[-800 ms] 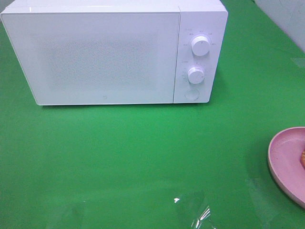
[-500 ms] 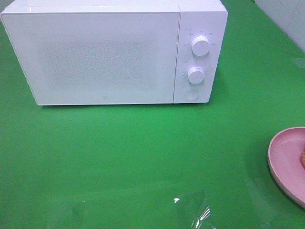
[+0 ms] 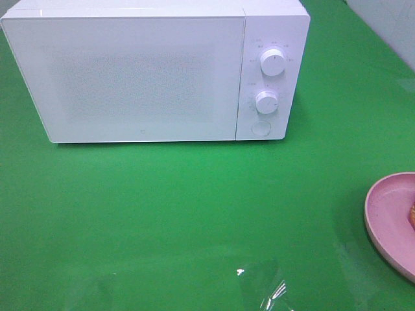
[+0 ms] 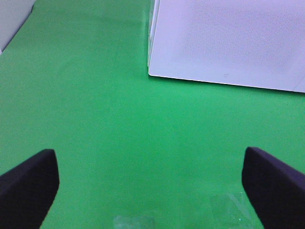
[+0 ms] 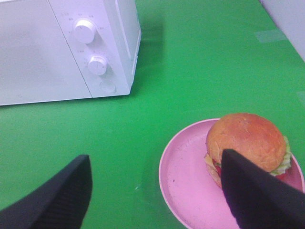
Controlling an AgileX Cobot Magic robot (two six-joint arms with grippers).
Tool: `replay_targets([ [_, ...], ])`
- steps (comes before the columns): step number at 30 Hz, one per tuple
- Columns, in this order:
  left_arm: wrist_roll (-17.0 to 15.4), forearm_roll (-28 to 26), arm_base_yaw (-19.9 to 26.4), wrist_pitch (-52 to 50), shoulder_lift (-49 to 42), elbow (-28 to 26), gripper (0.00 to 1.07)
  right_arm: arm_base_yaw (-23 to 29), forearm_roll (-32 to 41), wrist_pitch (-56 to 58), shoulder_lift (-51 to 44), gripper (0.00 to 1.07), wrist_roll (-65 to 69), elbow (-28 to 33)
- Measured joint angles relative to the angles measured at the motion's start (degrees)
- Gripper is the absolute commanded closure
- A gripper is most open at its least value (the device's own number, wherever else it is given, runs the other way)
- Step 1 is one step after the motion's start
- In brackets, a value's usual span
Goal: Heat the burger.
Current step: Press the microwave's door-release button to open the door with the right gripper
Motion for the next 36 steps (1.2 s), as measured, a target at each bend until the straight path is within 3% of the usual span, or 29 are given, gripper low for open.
replay_targets([
  [12, 0.0, 0.0, 0.0, -0.1, 0.0, 0.0, 0.10, 0.0, 0.0, -11.2, 9.7, 0.34, 0.0, -0.3],
  [28, 0.0, 0.0, 0.0, -0.1, 0.0, 0.0, 0.10, 0.0, 0.0, -35.5, 18.0, 0.34, 0.0, 10.4],
  [36, 0.0, 0.0, 0.0, -0.1, 0.0, 0.0, 0.10, 0.0, -0.8, -43.5, 24.2, 0.35, 0.0, 11.2],
])
